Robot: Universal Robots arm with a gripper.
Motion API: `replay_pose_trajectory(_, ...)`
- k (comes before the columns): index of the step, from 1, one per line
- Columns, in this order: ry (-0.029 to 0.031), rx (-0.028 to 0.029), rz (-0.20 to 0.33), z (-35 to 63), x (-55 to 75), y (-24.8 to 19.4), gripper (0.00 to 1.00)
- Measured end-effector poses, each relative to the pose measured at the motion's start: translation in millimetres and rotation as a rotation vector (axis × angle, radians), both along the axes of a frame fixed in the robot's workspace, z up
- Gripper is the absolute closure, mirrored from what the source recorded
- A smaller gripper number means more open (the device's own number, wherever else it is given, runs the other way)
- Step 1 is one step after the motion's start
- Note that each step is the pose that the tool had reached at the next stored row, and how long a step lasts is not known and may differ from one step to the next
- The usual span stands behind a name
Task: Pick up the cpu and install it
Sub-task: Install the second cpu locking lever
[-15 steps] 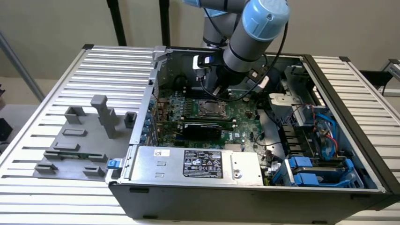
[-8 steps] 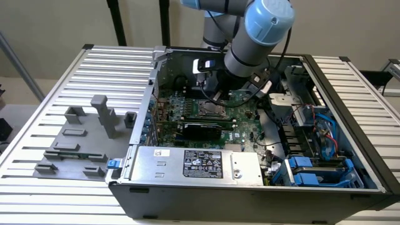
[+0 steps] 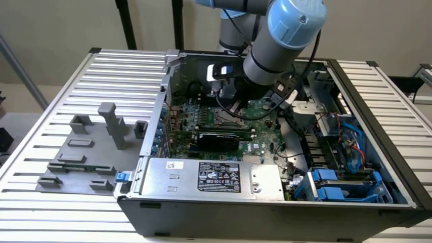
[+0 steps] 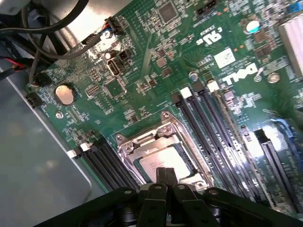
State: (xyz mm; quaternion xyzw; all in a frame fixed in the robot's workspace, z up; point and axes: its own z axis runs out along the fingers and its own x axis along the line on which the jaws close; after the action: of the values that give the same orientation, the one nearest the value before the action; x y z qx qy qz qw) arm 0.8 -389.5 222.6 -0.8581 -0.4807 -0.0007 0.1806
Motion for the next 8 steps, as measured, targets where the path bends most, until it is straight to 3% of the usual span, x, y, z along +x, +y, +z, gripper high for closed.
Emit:
replay_pose_trajectory(4, 0.0000, -0.0003, 0.000, 8.0, -2.9, -11.1, 0.89)
replay_pose_trajectory(8, 0.0000, -0.0040, 0.000, 10.6, -10.4, -18.1, 0.89)
